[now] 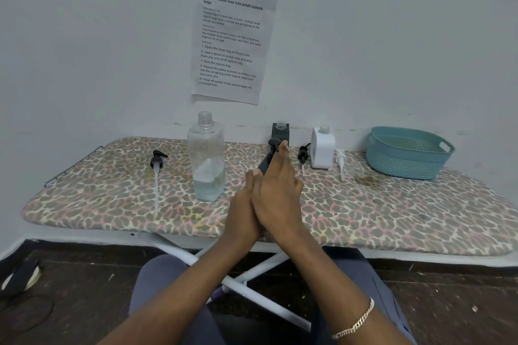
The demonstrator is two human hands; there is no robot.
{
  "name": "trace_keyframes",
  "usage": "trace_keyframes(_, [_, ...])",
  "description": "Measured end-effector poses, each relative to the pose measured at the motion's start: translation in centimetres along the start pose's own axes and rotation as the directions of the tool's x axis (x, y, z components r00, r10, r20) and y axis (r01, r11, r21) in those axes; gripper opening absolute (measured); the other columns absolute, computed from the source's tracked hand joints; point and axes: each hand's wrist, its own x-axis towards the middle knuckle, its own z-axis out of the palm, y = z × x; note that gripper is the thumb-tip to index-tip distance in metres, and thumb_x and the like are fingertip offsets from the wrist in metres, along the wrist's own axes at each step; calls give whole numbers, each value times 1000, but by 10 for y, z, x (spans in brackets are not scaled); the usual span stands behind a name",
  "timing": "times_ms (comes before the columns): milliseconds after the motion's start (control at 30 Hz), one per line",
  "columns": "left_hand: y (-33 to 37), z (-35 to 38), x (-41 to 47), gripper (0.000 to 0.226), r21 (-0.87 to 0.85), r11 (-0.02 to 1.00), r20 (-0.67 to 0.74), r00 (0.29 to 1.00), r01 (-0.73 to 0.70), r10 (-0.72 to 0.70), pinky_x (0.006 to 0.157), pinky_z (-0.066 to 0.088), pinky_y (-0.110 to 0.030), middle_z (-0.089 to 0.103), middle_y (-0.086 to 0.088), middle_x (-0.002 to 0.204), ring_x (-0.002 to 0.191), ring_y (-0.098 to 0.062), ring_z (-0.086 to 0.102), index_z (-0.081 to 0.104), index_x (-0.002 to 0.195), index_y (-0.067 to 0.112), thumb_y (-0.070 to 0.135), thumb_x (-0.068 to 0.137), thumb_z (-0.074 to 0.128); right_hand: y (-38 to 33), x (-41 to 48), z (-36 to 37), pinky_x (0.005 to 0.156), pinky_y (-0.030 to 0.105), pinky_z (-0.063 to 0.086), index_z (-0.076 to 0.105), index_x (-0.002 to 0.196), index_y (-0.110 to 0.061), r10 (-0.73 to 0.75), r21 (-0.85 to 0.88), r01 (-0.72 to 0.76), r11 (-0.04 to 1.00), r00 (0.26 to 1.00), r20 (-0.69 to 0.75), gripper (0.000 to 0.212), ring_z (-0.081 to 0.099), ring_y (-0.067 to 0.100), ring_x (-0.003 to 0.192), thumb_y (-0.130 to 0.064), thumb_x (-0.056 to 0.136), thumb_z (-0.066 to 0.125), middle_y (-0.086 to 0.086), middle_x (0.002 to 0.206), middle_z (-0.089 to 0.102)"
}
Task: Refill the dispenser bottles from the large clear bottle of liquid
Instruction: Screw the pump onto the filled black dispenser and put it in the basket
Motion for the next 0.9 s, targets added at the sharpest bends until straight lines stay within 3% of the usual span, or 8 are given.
trace_keyframes(167, [0,1,1,21,196,971,149,983,-136,108,70,52,-22,75,-9,98,85,-18,70,70,117,5,5,96,66,18,15,-2,128,46,23,12,166,-6,69,145,-77,986,996,60,73,19,30,158,-38,109,46,14,172,17])
trace_keyframes(267, [-2,-1,5,37,188,972,196,975,-140,102,72,52,-16,70,-1,102,88,-14,69,65,121,11,11,86,74,31,20,-9,123,45,35,13,166,-14,64,210,-85,974,992,107,79,32,30,152,-42,106,56,13,169,23])
trace_keyframes(367, [-6,-3,8,49,199,975,216,975,-100,56,85,60,-36,66,3,111,99,-10,67,58,125,19,33,80,72,39,26,-17,100,38,52,18,163,-23,131,232,-164,959,980,152,86,59,26,123,-51,97,65,8,148,48])
trace_keyframes(433, [-8,-3,9,49,215,972,226,973,-95,45,88,59,-42,63,4,113,103,-11,64,57,123,20,37,78,69,44,30,-24,75,27,52,38,152,-18,159,222,-195,955,972,171,74,64,19,99,-49,93,71,3,123,66])
trace_keyframes(533, [-7,-1,14,65,160,984,211,977,-80,45,98,53,-21,61,9,127,116,-7,60,56,140,23,31,81,81,49,36,-38,62,18,43,62,119,-20,172,261,-205,943,974,144,40,65,12,87,-40,88,76,-8,96,66])
trace_keyframes(633, [4,1,20,87,66,995,177,983,-71,59,89,41,0,58,10,132,121,-3,56,47,155,25,31,79,90,56,46,-58,61,19,46,68,109,-18,179,290,-220,932,971,162,33,62,5,79,-38,85,78,-9,91,66])
trace_keyframes(767, [30,14,42,87,-17,993,111,987,-115,116,102,48,-22,60,13,130,121,-7,60,51,154,26,42,78,91,65,67,-92,58,23,44,70,102,-16,195,284,-228,931,971,139,34,66,6,77,-41,82,81,-6,90,71])
trace_keyframes(900, [69,35,74,81,-59,986,92,983,-156,161,102,51,-27,64,5,130,119,-9,61,57,149,21,41,78,91,75,97,-133,57,26,43,69,97,-15,214,263,-227,938,974,75,36,65,8,75,-42,78,83,-4,87,71])
